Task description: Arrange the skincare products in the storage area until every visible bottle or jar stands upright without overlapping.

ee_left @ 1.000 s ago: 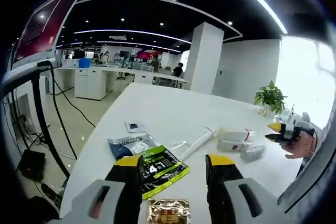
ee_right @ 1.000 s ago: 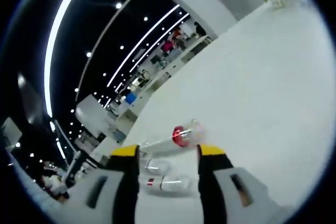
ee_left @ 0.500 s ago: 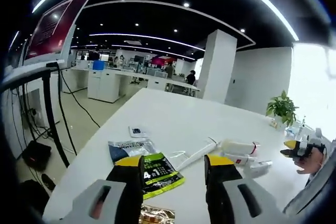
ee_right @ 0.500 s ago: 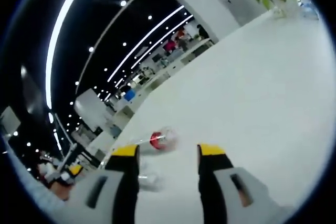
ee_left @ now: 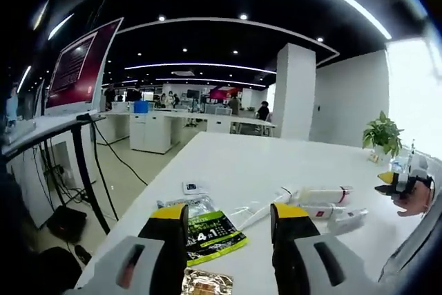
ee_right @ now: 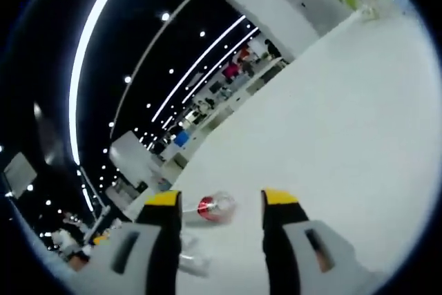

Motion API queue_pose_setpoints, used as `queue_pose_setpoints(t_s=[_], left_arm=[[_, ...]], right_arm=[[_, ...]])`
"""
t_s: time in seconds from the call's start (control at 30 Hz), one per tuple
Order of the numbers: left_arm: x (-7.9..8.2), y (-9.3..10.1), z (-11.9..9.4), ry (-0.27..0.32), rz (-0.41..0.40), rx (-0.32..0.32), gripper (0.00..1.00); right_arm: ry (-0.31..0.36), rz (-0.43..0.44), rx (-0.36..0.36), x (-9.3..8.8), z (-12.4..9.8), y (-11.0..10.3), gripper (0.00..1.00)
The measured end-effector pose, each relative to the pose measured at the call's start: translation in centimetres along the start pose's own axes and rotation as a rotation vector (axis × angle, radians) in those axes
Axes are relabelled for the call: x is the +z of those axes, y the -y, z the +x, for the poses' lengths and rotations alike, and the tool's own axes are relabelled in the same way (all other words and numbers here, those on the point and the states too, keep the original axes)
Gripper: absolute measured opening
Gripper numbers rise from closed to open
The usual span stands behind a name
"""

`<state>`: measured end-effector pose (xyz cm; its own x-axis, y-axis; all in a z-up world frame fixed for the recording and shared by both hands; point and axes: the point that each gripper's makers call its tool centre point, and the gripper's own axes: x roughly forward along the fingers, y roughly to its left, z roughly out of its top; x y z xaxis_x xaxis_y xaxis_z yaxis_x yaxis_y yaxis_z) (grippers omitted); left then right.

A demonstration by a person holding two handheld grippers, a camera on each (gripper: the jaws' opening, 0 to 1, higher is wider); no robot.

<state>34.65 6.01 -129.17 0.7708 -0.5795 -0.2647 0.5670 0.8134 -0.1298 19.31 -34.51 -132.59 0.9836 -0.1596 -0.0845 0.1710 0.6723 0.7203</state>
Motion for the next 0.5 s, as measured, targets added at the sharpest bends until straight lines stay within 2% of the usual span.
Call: queue_pose_setpoints(t_s=[0.07,0.17,0.3,0.33,0.5], left_arm=[[0.5,0.2,0.3,-0.002,0.006,0.006,0.49],[1.3,1.2,0.9,0.020,-0.004,-0.024,0.49],[1.6,1.0,1.8,0.008,0.010,0.015,0.48],[1.9,1.2,2.2,0.017,0.014,0.010,0.48],[3.0,2.6,3.0,0.059,0.010,-0.019,0.49]], right_arm=[[-0.010,-0.012,-0.002,-0.1,-0.3,0.0,0.45],[-0.023,-0.107,-0.005,-0.1,-1.5,0.3,0.46],[0.006,-0.083,-0.010,0.1,-2.3,0.2,0.45],[0.024,-0.083,0.009,0.1,-2.6,-0.4,0.46],[0.021,-0.119,0.005,-0.2,-3.1,-0.8,0.48]])
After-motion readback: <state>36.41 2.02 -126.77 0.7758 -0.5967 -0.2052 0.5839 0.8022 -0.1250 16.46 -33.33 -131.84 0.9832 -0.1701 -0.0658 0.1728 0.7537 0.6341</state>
